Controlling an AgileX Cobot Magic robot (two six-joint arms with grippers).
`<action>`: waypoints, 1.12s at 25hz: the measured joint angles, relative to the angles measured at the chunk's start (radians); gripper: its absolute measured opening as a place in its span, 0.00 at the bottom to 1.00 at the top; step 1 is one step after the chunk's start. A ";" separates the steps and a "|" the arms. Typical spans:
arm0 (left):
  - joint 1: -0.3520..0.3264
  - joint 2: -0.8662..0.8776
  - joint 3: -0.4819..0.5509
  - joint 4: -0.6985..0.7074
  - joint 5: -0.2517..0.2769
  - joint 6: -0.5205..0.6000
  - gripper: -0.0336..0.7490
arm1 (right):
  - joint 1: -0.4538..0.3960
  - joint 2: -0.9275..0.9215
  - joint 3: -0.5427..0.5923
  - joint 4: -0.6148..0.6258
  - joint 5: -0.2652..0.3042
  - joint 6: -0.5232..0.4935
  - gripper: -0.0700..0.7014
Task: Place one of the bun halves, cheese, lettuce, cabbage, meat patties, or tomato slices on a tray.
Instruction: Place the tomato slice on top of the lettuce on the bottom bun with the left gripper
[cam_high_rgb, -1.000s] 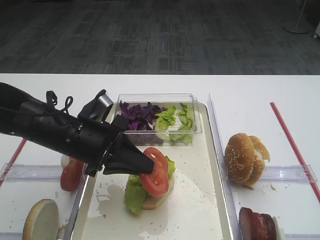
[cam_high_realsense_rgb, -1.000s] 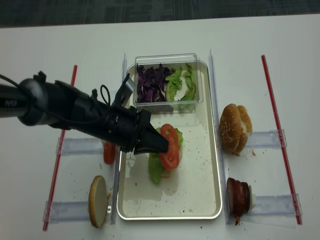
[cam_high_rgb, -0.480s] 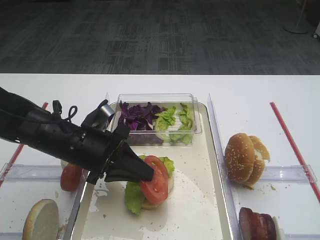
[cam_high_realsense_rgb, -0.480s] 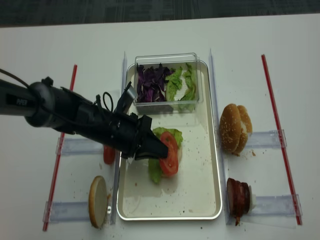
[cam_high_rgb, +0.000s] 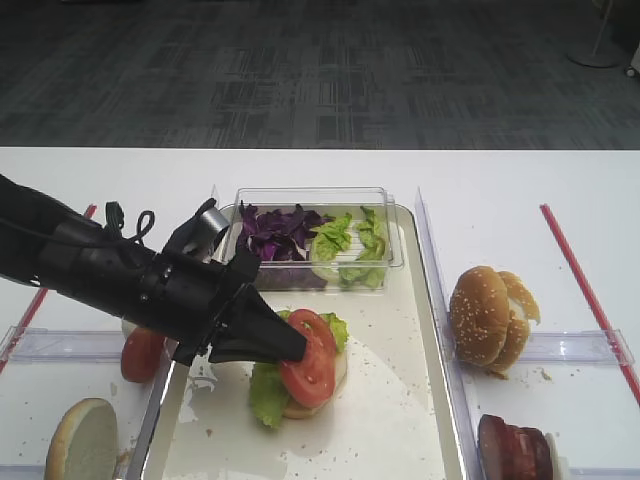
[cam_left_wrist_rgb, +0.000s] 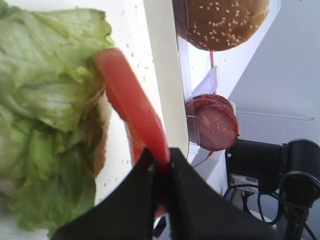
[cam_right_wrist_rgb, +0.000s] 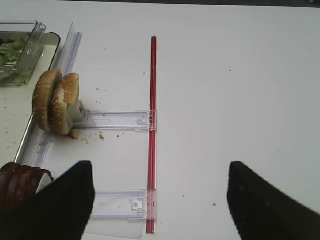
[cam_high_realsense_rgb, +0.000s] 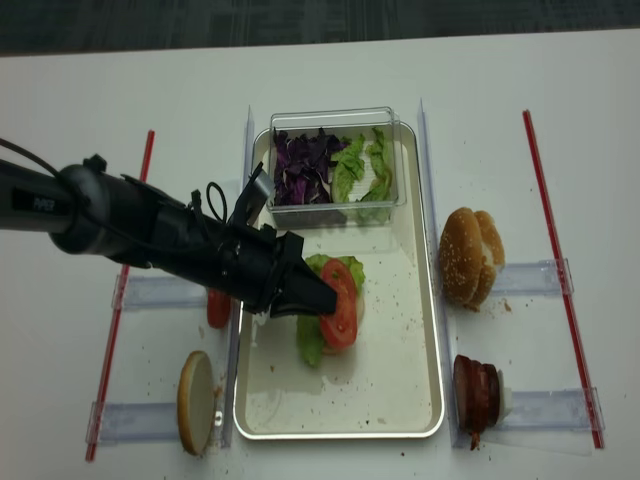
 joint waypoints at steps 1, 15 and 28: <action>0.000 0.000 0.000 0.000 -0.011 0.000 0.06 | 0.000 0.000 0.000 0.000 0.000 0.000 0.83; 0.000 0.000 0.000 -0.050 -0.048 0.040 0.05 | 0.000 0.000 0.000 0.000 0.000 0.000 0.83; 0.000 0.000 0.000 -0.050 -0.098 0.034 0.05 | 0.000 0.000 0.000 0.000 0.000 0.000 0.83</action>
